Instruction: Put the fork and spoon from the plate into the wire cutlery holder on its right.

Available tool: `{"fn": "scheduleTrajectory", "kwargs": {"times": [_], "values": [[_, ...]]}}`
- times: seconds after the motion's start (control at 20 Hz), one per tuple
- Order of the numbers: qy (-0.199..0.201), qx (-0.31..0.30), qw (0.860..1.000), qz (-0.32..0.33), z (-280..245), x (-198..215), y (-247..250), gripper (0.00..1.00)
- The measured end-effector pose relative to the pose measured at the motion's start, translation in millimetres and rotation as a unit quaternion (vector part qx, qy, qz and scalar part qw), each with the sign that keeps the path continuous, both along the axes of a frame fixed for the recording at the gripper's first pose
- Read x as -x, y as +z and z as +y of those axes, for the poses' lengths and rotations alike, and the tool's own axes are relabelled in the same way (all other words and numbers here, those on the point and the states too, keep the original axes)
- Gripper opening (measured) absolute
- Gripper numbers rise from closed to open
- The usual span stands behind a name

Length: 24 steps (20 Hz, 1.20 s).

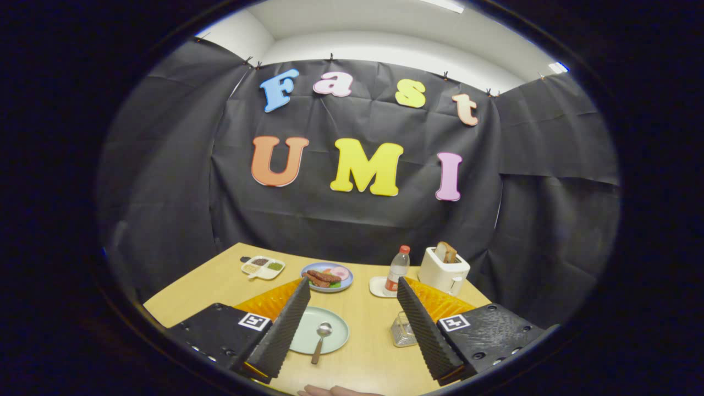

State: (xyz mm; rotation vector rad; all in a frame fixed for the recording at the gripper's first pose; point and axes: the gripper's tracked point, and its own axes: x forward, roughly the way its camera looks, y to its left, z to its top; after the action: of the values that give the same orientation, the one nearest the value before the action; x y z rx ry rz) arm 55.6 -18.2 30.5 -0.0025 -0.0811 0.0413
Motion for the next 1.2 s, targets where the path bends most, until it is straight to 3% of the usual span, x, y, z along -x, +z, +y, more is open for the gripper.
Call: {"fn": "scheduleTrajectory", "kwargs": {"times": [0.3, 0.65, 0.75, 0.9, 1.2], "values": [[0.012, 0.021, 0.995, 0.093, 21, -32, -78, 0.95], [0.035, 0.045, 0.97, 0.238, 51, -60, -184, 0.94], [0.037, 0.045, 0.963, 0.264, 57, -66, -201, 0.94], [0.031, 0.039, 0.953, 0.3, 58, -76, -221, 0.85], [0.036, 0.052, 0.939, 0.338, 68, -98, -244, 0.86]]}}
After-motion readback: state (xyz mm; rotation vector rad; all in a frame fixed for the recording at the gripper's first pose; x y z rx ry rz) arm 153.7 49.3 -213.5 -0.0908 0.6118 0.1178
